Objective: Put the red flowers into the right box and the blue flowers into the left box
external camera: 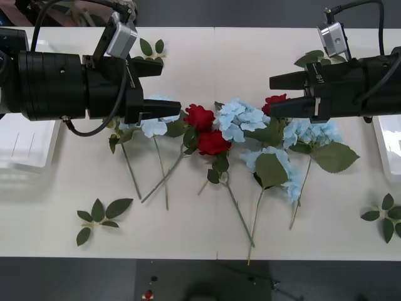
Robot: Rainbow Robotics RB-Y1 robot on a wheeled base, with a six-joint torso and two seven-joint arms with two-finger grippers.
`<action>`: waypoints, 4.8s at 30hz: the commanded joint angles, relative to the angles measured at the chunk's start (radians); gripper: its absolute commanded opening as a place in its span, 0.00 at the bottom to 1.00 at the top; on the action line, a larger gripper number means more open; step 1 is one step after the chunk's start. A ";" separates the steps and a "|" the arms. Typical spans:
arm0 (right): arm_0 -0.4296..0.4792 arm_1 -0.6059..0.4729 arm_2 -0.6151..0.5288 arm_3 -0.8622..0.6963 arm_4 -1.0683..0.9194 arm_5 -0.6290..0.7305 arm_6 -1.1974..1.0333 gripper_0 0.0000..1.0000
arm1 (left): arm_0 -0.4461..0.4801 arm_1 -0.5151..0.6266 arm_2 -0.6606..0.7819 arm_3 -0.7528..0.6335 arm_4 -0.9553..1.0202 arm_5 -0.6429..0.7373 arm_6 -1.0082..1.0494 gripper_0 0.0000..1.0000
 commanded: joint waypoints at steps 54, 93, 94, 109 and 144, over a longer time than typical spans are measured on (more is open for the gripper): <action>0.078 0.128 -0.080 0.217 1.109 0.142 -1.343 1.00 | -0.248 -0.079 -0.190 0.808 -0.348 0.287 1.102 1.00; 0.013 0.241 0.059 0.364 1.252 -0.014 -1.363 0.57 | -0.435 -0.402 -0.380 1.155 -0.676 0.252 1.147 0.00; 0.007 0.243 0.068 0.372 1.247 -0.018 -1.363 0.52 | -0.435 -0.402 -0.380 1.155 -0.678 0.253 1.147 0.00; -0.028 0.255 0.096 0.420 1.222 -0.048 -1.357 0.00 | -0.442 -0.306 -0.380 1.010 -0.727 0.195 1.138 0.00; 0.006 0.129 -0.448 0.249 0.583 0.028 -0.713 0.00 | -0.524 -0.138 -0.155 0.513 -0.508 -0.204 0.937 0.00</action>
